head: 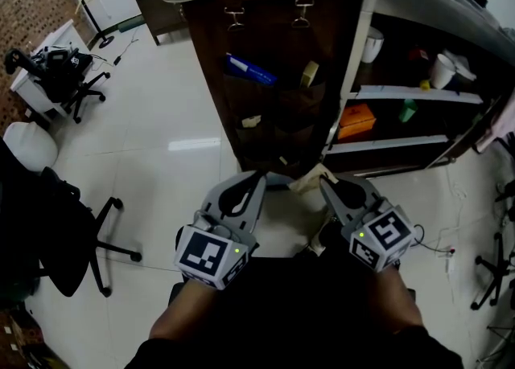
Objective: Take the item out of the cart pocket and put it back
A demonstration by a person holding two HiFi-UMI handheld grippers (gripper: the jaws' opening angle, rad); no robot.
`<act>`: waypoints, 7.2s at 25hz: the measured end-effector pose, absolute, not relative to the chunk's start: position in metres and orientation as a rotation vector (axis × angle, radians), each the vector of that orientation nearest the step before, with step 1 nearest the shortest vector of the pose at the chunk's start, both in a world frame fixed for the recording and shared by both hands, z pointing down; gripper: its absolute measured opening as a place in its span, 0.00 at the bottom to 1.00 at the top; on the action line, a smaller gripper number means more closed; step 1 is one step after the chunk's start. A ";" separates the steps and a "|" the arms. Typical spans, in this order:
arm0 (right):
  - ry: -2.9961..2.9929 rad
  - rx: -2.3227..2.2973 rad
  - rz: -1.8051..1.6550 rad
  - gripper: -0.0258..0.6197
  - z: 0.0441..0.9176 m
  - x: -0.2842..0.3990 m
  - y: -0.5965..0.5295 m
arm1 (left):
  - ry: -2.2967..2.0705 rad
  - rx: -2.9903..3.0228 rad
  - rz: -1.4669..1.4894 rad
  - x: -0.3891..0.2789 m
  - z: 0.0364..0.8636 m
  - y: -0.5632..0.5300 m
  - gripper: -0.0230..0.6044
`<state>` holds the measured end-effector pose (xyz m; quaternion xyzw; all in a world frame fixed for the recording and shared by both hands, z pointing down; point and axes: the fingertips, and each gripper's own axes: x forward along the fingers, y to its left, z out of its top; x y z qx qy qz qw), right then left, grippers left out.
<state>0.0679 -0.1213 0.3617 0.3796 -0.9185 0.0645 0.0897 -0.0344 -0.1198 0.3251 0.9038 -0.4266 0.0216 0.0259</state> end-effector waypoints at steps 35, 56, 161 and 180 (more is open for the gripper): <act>-2.743 1.108 0.199 0.07 0.359 0.066 -0.124 | -1.299 2.786 0.120 -0.031 0.336 -0.124 0.04; -2.744 1.241 -0.200 0.07 0.272 0.065 -0.169 | -1.327 2.747 0.089 -0.041 0.340 -0.131 0.04; -2.808 1.206 0.172 0.05 0.366 0.064 -0.129 | -1.285 2.779 0.052 -0.027 0.347 -0.116 0.04; -2.808 1.197 0.167 0.05 0.366 0.056 -0.130 | -1.273 2.774 0.088 -0.025 0.357 -0.117 0.04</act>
